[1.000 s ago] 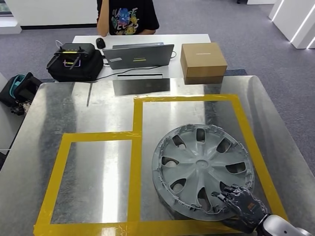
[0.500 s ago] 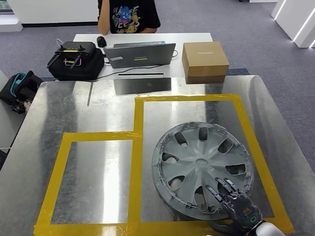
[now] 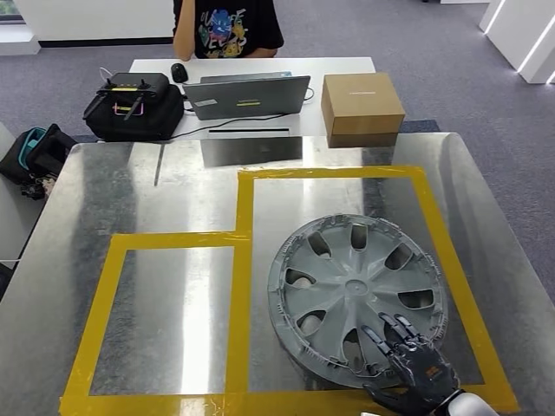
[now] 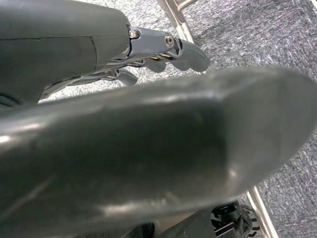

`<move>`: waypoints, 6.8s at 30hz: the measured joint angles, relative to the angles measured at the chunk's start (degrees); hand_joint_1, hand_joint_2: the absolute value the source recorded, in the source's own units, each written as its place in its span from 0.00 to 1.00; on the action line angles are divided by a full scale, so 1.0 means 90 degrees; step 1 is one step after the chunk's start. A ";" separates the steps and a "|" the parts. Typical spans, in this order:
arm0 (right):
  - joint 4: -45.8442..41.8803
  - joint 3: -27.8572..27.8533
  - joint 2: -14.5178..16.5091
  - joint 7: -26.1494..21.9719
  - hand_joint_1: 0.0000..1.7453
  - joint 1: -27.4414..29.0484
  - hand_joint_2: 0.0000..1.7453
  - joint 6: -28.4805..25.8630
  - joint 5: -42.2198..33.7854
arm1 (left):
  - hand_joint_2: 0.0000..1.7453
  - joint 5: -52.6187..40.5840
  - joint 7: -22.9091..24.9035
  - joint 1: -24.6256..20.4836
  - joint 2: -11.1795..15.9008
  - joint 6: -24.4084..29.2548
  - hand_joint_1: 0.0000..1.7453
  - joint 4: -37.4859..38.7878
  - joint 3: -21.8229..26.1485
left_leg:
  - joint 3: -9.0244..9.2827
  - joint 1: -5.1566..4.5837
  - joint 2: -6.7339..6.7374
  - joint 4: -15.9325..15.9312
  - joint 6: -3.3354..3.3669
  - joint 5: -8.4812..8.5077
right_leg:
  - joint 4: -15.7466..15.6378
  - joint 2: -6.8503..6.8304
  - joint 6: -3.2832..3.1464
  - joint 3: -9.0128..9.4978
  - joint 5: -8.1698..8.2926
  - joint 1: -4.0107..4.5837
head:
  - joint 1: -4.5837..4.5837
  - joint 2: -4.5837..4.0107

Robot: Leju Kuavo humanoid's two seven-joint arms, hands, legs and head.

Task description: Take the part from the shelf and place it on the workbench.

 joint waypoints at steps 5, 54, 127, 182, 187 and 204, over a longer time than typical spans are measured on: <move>0.0005 -0.0003 0.0008 0.0000 0.00 0.0002 0.00 0.0000 0.0000 | 0.00 -0.0001 -0.0001 0.0003 0.0000 0.0000 0.00 0.0000 0.0002 | -0.0001 0.0000 0.0000 0.0000 0.0002 -0.0002 | 0.0000 -0.0001 0.0002 -0.0001 -0.0002 0.0000 | -0.0001 -0.0001; -0.1917 -0.1879 0.3157 -0.4229 0.00 0.1105 0.00 -0.1875 -0.2625 | 0.00 0.0067 0.0313 -0.0372 0.0093 -0.0338 0.00 -0.0009 0.0095 | -0.0342 -0.0104 0.0030 0.0143 0.0075 0.0247 | 0.0312 0.0028 -0.0006 0.0627 -0.0646 0.0042 | -0.0078 0.0002; 0.7177 -1.2343 0.4553 -0.1243 0.00 -0.1095 0.00 -0.0687 -0.2953 | 0.00 0.0277 0.0090 -0.0222 -0.0160 -0.0088 0.00 -0.0012 0.1092 | -0.0403 -0.0004 -0.0012 0.1746 -0.0147 -0.0770 | 0.0033 0.0038 -0.0191 -0.0124 0.0146 0.0017 | -0.0066 0.0002; 0.8343 -1.2164 0.4081 -0.1994 0.00 -0.1473 0.00 0.1110 -0.2917 | 0.00 -0.0341 0.1643 -0.0167 -0.0219 0.1640 0.00 -0.0034 0.1104 | 0.0106 -0.0059 0.0329 0.0472 -0.0076 -0.0592 | 0.0198 -0.0044 -0.0149 0.0124 -0.0106 -0.0028 | 0.0004 0.0002; 0.8411 -1.2163 0.4204 -0.1529 0.00 -0.1437 0.00 0.2148 -0.2914 | 0.00 -0.0414 0.1592 -0.0184 -0.0189 0.1253 0.00 -0.0034 0.1112 | -0.0554 0.0000 0.0061 0.1945 -0.0133 -0.1195 | 0.0200 0.0295 -0.0197 -0.0010 -0.0013 -0.0037 | -0.0004 0.0002; 0.8460 -1.2158 0.4311 -0.1280 0.00 -0.1364 0.00 0.2175 -0.2803 | 0.00 -0.0606 0.1808 -0.0246 -0.0138 0.0985 0.00 -0.0034 0.1112 | 0.0266 0.0024 0.0317 0.0073 0.0101 -0.0274 | 0.1448 -0.0034 0.0189 -0.0580 -0.0451 -0.0059 | 0.0054 0.0002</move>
